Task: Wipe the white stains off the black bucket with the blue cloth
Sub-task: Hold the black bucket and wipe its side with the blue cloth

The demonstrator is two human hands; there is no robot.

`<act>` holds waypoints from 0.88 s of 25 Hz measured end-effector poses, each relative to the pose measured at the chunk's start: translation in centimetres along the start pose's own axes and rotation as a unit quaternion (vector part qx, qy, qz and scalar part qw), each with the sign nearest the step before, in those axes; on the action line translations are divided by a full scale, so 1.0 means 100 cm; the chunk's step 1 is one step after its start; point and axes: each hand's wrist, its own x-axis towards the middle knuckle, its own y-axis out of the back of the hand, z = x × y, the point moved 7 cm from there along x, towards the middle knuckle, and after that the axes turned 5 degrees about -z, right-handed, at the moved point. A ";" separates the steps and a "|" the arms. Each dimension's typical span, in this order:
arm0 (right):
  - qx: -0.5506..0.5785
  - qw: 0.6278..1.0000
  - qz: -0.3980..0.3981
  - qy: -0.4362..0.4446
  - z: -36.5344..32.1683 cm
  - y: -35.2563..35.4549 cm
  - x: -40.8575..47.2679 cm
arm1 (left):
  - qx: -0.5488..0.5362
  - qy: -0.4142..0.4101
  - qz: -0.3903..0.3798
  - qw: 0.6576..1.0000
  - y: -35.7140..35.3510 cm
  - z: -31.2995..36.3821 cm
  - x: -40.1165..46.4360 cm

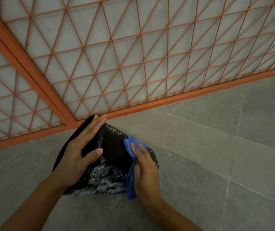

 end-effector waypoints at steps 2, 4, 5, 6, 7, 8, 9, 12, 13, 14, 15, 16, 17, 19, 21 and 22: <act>-0.015 0.997 -0.029 0.064 -0.021 -0.015 -0.017 | 0.020 -0.008 0.006 1.000 0.004 0.000 -0.004; -0.022 0.993 -0.056 0.106 -0.032 -0.022 -0.005 | 0.034 -0.011 0.011 0.999 0.006 0.000 -0.005; -0.004 0.995 -0.059 0.083 -0.030 -0.019 0.006 | 0.040 -0.011 0.010 0.999 0.006 0.000 -0.005; 0.017 0.997 -0.053 0.048 -0.024 -0.014 0.015 | 0.047 -0.010 0.008 0.999 0.006 0.000 -0.006; 0.028 0.998 -0.045 0.015 -0.015 -0.008 0.020 | 0.056 -0.014 0.007 0.998 0.007 0.000 -0.007; 0.025 0.999 -0.042 -0.012 -0.005 -0.004 0.020 | 0.066 -0.019 0.009 0.998 0.009 0.002 -0.007; 0.010 0.998 -0.049 -0.031 0.001 -0.002 0.016 | 0.074 -0.023 0.012 0.997 0.011 0.004 -0.005; -0.018 0.998 -0.041 -0.045 0.013 -0.002 0.009 | 0.067 -0.006 0.030 0.997 0.013 0.008 0.006; -0.015 0.999 -0.026 -0.042 0.014 0.000 0.008 | 0.054 0.003 0.026 0.998 0.011 0.008 0.007; -0.007 0.999 -0.006 -0.033 0.013 0.003 0.007 | 0.040 0.009 0.014 0.999 0.007 0.007 0.008; 0.000 1.000 0.011 -0.018 0.011 0.005 0.005 | 0.033 0.013 -0.002 0.999 0.004 0.005 0.008; 0.004 1.000 0.019 0.002 0.005 0.003 0.001 | 0.032 0.016 -0.013 0.999 0.001 0.003 0.006; 0.007 0.999 0.014 0.029 -0.003 -0.003 -0.002 | 0.037 0.018 -0.016 0.999 0.001 -0.001 0.005; 0.013 0.996 -0.015 0.089 -0.022 -0.015 -0.005 | 0.036 0.026 -0.001 0.999 0.004 -0.007 0.003; 0.024 0.996 -0.019 0.084 -0.016 -0.016 0.006 | 0.019 0.039 0.019 0.999 0.006 -0.011 0.003; 0.040 0.998 -0.011 0.045 -0.005 -0.010 0.011 | 0.011 0.044 0.027 0.999 0.006 -0.012 0.003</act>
